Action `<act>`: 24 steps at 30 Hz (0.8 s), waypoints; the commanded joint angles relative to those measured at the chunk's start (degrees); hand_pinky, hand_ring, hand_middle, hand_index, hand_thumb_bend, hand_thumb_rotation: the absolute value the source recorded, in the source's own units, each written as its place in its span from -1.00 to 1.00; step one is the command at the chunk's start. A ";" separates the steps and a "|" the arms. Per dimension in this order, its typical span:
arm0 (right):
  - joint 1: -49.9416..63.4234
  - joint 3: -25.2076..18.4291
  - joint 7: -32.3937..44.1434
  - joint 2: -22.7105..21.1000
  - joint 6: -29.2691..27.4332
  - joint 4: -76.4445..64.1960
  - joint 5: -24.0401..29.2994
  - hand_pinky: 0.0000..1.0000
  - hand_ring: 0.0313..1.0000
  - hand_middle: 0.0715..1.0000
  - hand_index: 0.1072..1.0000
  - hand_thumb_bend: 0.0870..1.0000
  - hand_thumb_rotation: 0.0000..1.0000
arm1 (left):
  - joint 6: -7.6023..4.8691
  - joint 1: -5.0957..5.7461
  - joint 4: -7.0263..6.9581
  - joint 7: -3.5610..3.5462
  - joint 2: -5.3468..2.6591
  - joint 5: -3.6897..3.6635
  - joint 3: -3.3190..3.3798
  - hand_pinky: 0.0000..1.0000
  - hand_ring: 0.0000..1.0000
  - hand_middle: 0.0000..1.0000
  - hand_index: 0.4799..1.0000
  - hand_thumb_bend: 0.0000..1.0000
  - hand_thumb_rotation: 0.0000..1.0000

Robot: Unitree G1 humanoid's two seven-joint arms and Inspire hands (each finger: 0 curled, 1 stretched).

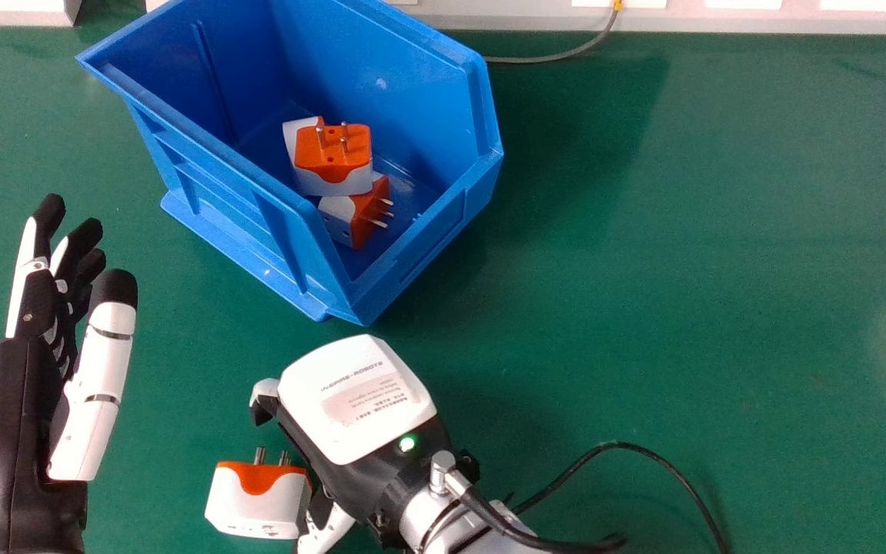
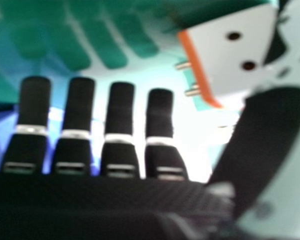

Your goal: Pick all objects and put in blue box

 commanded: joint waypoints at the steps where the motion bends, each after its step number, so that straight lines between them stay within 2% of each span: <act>1: 0.61 1.30 0.72 2.00 -0.24 0.54 0.02 0.12 0.31 0.35 0.27 0.39 -0.59 | -1.30 -0.22 -0.67 0.07 0.13 -0.43 0.26 0.92 0.86 0.88 0.91 -0.16 0.77; 5: 0.05 2.13 1.35 1.23 -0.64 0.42 -0.82 0.11 0.30 0.34 0.26 0.37 -0.59 | -0.74 -0.21 -1.12 0.40 0.03 0.28 0.18 0.87 0.84 0.87 0.89 -0.17 0.76; 7: -0.18 2.51 1.47 0.86 -1.26 0.54 -0.94 0.10 0.29 0.34 0.25 0.36 -0.58 | -0.97 -0.31 -0.95 0.24 0.04 -0.10 0.17 0.87 0.84 0.86 0.88 -0.17 0.76; 10: -0.27 2.72 1.70 0.59 -2.24 0.48 -0.57 0.08 0.26 0.31 0.24 0.37 -0.59 | -1.09 -0.20 -1.00 0.36 -0.04 0.13 0.10 0.86 0.83 0.86 0.87 -0.17 0.75; 16: 0.37 2.10 0.29 0.83 -4.59 0.62 0.98 0.02 0.19 0.25 0.16 0.32 -0.64 | 0.05 0.34 -1.91 0.51 -0.47 -0.13 -0.04 0.87 0.84 0.87 0.88 -0.18 0.76; 17: 0.47 2.04 0.27 0.91 -4.64 0.58 1.08 0.00 0.15 0.21 0.13 0.31 -0.66 | 0.00 0.37 -1.96 0.54 -0.55 -0.12 -0.09 0.87 0.84 0.87 0.88 -0.17 0.76; 18: 0.39 2.16 0.21 0.76 -4.84 0.52 0.95 -0.05 0.10 0.17 0.07 0.24 -0.67 | -0.59 0.28 -1.61 0.32 -0.43 -0.25 -0.11 0.88 0.84 0.87 0.88 -0.16 0.76; 19: 0.33 2.28 0.12 0.65 -4.95 0.46 0.80 -0.09 0.05 0.13 0.03 0.17 -0.68 | -0.73 0.25 -1.50 0.27 -0.37 -0.09 -0.10 0.89 0.84 0.87 0.89 -0.16 0.75; 21: 0.38 2.33 0.16 0.68 -4.94 0.35 0.71 -0.09 0.05 0.13 0.03 0.17 -0.68 | -0.66 0.28 -1.58 0.32 -0.35 0.25 -0.07 0.89 0.84 0.87 0.89 -0.16 0.75; 24: 0.17 2.39 1.10 0.98 -4.53 0.33 0.54 -0.18 -0.06 0.04 -0.04 0.08 -0.70 | -0.56 0.20 -1.42 0.39 -0.45 0.19 0.00 0.90 0.85 0.87 0.90 -0.14 0.77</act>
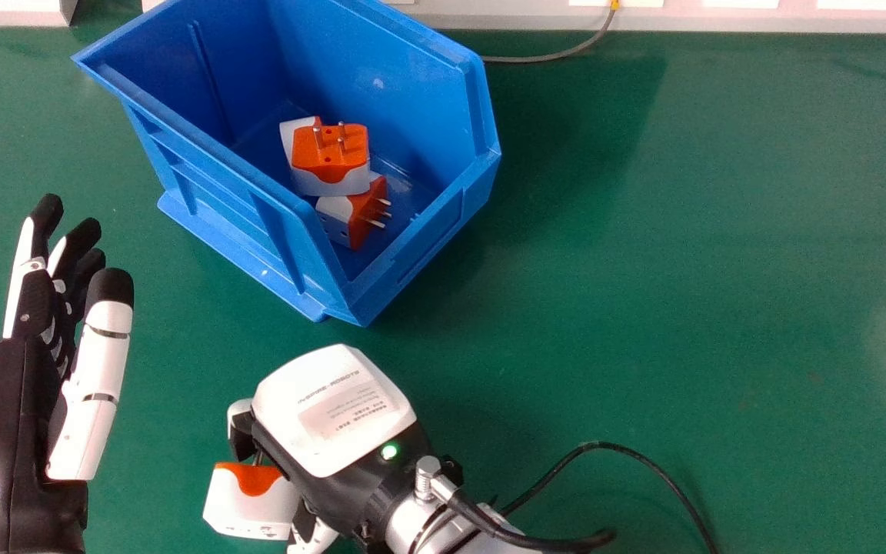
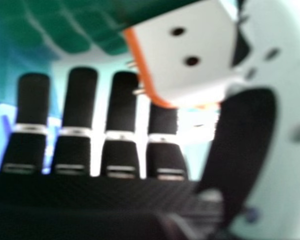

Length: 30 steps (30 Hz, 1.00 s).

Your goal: Pick all objects and put in blue box

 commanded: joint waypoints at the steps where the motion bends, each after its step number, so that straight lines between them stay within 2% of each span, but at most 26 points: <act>1: 0.40 1.51 0.51 1.04 -0.79 0.69 -0.35 -0.22 -0.09 0.01 -0.06 0.05 -0.70 | -0.62 0.10 -1.24 0.18 0.10 -0.04 0.04 0.90 0.85 0.87 0.89 -0.14 0.77; 4: -0.58 2.15 0.80 0.63 -1.23 1.36 -1.24 -0.28 -0.15 -0.07 -0.07 0.02 -0.81 | -0.68 0.09 -1.34 0.36 0.05 0.35 0.03 0.89 0.85 0.87 0.90 -0.14 0.78; 8: -0.46 1.32 2.78 0.76 -2.18 0.96 0.97 -0.34 -0.22 -0.14 -0.08 -0.01 -0.88 | -0.26 0.24 -1.73 0.52 -0.35 0.15 -0.09 0.89 0.85 0.87 0.89 -0.12 0.77; 11: 0.02 0.50 3.95 1.14 -2.56 0.51 3.16 -0.39 -0.27 -0.18 -0.10 -0.02 -0.92 | -0.54 0.28 -1.63 0.35 -0.23 0.03 -0.05 0.89 0.85 0.87 0.89 -0.11 0.77; 12: 0.35 0.05 3.93 1.40 -2.73 0.45 4.20 -0.39 -0.27 -0.18 -0.10 -0.02 -0.92 | -0.29 0.34 -1.82 0.38 -0.25 0.06 -0.04 0.89 0.85 0.87 0.89 -0.11 0.77; 17: 1.02 -1.33 4.38 1.66 -3.26 0.01 7.47 -0.42 -0.27 -0.13 -0.13 -0.04 -0.96 | -0.96 0.63 -1.73 0.14 -0.33 -0.50 -0.07 0.91 0.86 0.87 0.90 -0.10 0.77; 20: 0.84 -1.54 4.53 1.43 -3.54 -0.13 8.07 -0.41 -0.25 -0.10 -0.14 -0.04 -0.98 | -1.28 0.83 -1.74 -0.02 -0.30 -0.68 -0.08 0.93 0.86 0.87 0.91 -0.09 0.78; 24: 0.40 -1.24 3.50 1.22 -3.80 0.38 7.31 -0.40 -0.24 -0.08 -0.16 -0.05 -0.99 | -0.83 0.98 -2.08 -0.11 -0.19 -0.85 -0.10 0.95 0.87 0.87 0.92 -0.09 0.79; 26: 0.40 -1.34 3.24 1.35 -3.78 0.52 7.29 -0.40 -0.24 -0.07 -0.16 -0.05 -0.99 | -1.26 1.03 -1.77 -0.46 0.03 -1.31 -0.01 0.97 0.87 0.88 0.93 -0.09 0.79; 30: 0.39 -1.51 3.04 1.49 -3.70 0.56 7.21 -0.40 -0.24 -0.06 -0.16 -0.05 -1.00 | -1.86 0.99 -1.35 -0.60 0.19 -1.02 0.22 0.98 0.88 0.88 0.94 -0.09 0.81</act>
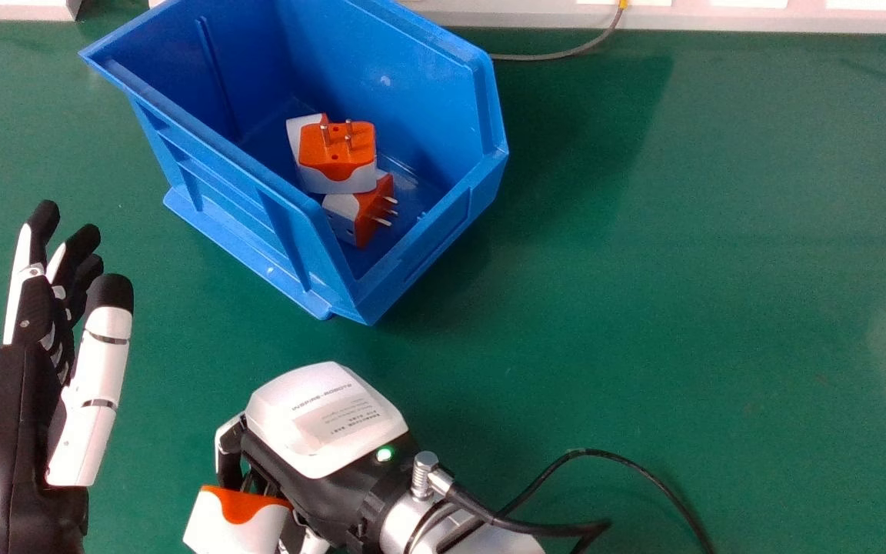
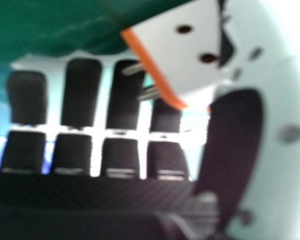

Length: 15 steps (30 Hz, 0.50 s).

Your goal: Pick all objects and put in blue box

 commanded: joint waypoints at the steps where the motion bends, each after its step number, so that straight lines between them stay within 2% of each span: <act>1: 0.23 0.47 -0.32 0.63 -0.36 0.09 -0.27 -0.41 -0.24 -0.06 -0.16 -0.05 -1.00 | -1.50 0.24 -1.35 -0.08 0.31 -0.35 0.25 0.98 0.88 0.89 0.95 -0.09 0.81; 2: 0.19 0.42 -0.25 0.64 -0.42 0.09 -0.20 -0.41 -0.24 -0.06 -0.16 -0.05 -1.00 | -1.52 0.21 -1.33 -0.06 0.23 -0.43 0.24 0.98 0.88 0.89 0.95 -0.09 0.81; 6: 0.10 0.36 -0.97 0.61 -0.73 0.18 -0.30 -0.41 -0.25 -0.06 -0.16 -0.06 -1.00 | -0.03 0.51 -2.43 0.39 -0.06 0.18 0.11 0.98 0.89 0.89 0.96 -0.08 0.82; 9: 0.22 0.16 -1.28 0.74 -0.59 0.11 -0.23 -0.42 -0.25 -0.05 -0.16 -0.06 -1.00 | -0.16 0.36 -2.26 0.36 0.06 0.14 0.21 0.97 0.88 0.89 0.95 -0.07 0.82; 13: 0.48 -0.57 -1.64 0.89 -0.89 -0.20 0.69 -0.43 -0.26 -0.05 -0.16 -0.06 -1.00 | -1.24 -0.01 -1.45 0.12 0.09 -0.55 0.29 0.97 0.88 0.89 0.95 -0.08 0.81; 15: 0.52 -0.85 -1.58 1.00 -0.83 -0.36 1.00 -0.43 -0.26 -0.04 -0.16 -0.06 -1.00 | -0.84 0.09 -1.73 0.14 0.05 -0.55 0.24 0.97 0.88 0.88 0.94 -0.08 0.80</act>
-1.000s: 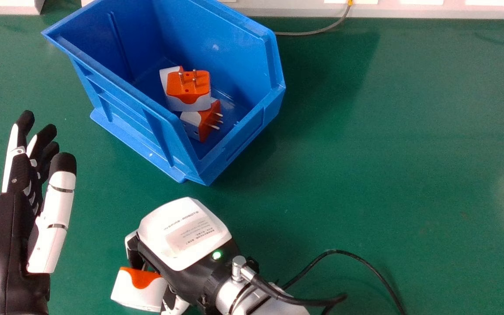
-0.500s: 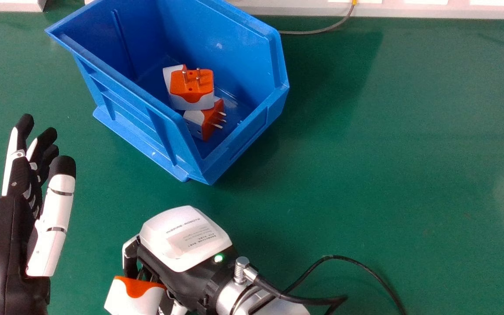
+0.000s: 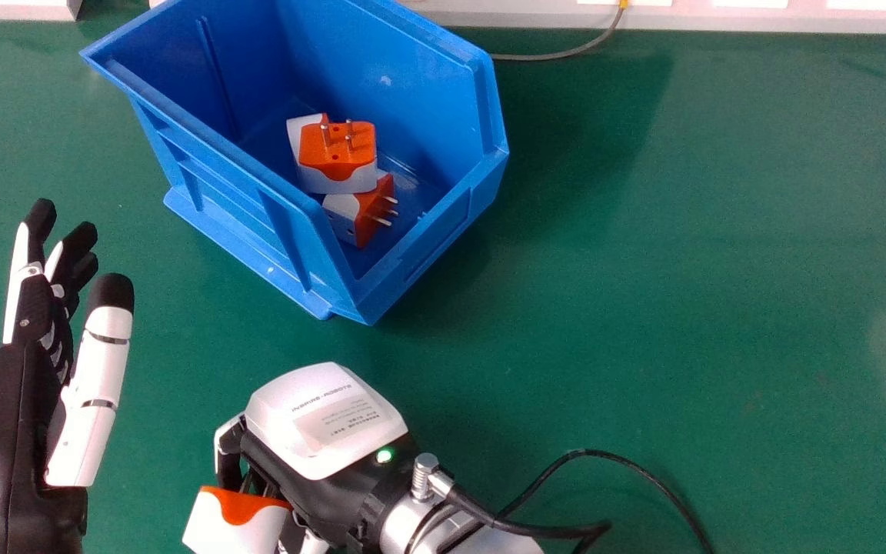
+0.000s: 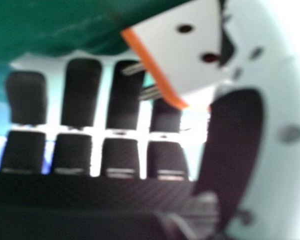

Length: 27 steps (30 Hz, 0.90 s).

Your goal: Pick all objects and put in blue box

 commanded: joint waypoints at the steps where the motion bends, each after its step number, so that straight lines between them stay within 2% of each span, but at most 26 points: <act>1: 0.32 -0.31 -0.15 0.96 -0.14 -1.08 0.38 -0.43 -0.26 -0.04 -0.16 -0.06 -1.00 | -0.75 0.18 -1.42 0.13 0.09 -0.20 0.18 0.96 0.88 0.88 0.93 -0.09 0.79; 4: 0.36 -0.74 1.03 1.00 0.76 -2.37 0.44 -0.43 -0.25 -0.03 -0.16 -0.06 -1.00 | -0.34 0.15 -1.48 0.30 0.33 0.57 0.27 0.96 0.88 0.88 0.93 -0.09 0.79; 9: 0.47 -1.55 1.24 0.94 1.16 -3.70 0.28 -0.43 -0.25 -0.02 -0.16 -0.06 -1.00 | -0.87 -0.26 -0.74 0.00 0.45 -0.07 0.50 0.95 0.87 0.88 0.92 -0.09 0.79; 14: 0.23 -1.89 2.96 0.64 2.49 -5.99 -0.71 -0.43 -0.25 -0.01 -0.16 -0.07 -1.00 | -1.10 -0.27 -0.29 -1.06 1.16 -1.06 1.01 0.96 0.88 0.88 0.93 -0.08 0.79; 16: 0.40 -2.31 3.62 0.66 2.79 -7.01 -0.47 -0.43 -0.25 -0.01 -0.16 -0.07 -1.00 | -2.06 -0.34 0.40 -1.12 1.42 -0.82 1.29 0.97 0.89 0.89 0.95 -0.07 0.80; 21: 0.76 -3.20 5.34 0.24 3.00 -10.04 0.06 -0.44 -0.26 -0.02 -0.15 -0.07 -1.00 | -2.31 -0.08 0.72 -1.11 1.85 -0.91 1.53 0.98 0.92 0.91 0.97 -0.06 0.84; 23: 1.25 -3.69 5.47 0.19 3.01 -11.50 0.24 -0.44 -0.26 -0.02 -0.14 -0.07 -1.00 | -2.17 0.06 0.57 -0.97 1.79 -0.80 1.54 0.99 0.93 0.92 0.98 -0.05 0.85; 25: 1.67 -4.01 5.67 0.14 3.27 -12.82 0.05 -0.44 -0.26 -0.03 -0.14 -0.07 -1.00 | -2.18 0.19 0.63 -1.10 1.82 -1.04 1.54 0.99 0.94 0.93 0.98 -0.05 0.86; 27: 1.91 -4.28 6.36 0.11 3.60 -14.15 0.03 -0.44 -0.26 -0.03 -0.14 -0.07 -1.00 | -2.80 0.02 1.20 -1.26 1.99 -1.22 1.66 0.99 0.94 0.93 0.98 -0.05 0.86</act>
